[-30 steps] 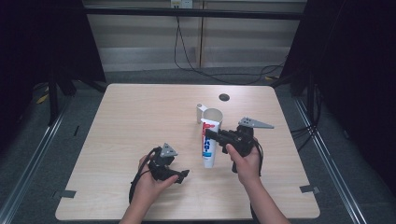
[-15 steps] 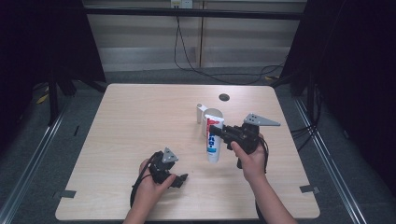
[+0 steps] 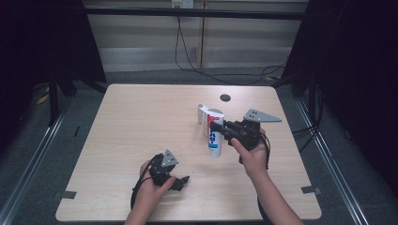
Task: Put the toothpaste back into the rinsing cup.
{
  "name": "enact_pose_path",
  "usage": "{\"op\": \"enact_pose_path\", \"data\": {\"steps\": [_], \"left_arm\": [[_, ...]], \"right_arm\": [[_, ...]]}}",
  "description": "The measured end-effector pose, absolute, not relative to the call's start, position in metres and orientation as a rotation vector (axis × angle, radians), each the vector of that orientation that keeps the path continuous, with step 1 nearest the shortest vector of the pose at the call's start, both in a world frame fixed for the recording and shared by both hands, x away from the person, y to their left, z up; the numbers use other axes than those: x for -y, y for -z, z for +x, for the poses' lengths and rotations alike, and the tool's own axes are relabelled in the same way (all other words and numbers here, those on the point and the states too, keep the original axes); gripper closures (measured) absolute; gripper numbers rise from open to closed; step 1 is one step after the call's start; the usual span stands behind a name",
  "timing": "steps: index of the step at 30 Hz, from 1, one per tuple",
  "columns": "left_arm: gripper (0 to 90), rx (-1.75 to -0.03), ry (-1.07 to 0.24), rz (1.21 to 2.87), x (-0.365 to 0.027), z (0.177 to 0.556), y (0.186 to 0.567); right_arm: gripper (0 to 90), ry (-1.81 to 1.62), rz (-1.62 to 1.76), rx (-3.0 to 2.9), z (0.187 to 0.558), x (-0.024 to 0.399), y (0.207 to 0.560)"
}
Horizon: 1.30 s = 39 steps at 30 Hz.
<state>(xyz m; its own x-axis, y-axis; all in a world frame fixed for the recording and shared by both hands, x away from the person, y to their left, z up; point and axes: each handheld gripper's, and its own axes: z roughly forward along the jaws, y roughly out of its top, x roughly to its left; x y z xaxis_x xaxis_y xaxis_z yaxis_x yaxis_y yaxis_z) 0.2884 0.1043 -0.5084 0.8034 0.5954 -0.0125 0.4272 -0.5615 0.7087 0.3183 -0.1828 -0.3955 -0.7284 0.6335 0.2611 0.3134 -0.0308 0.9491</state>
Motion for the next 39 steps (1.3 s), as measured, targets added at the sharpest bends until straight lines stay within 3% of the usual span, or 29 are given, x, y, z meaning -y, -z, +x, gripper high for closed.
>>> {"op": "enact_pose_path", "data": {"steps": [39], "left_arm": [[9.3,-0.752,-0.291,2.249,-0.104,0.288,0.509]], "right_arm": [[73.6,-1.811,0.92,-1.948,0.34,0.174,0.352]]}}
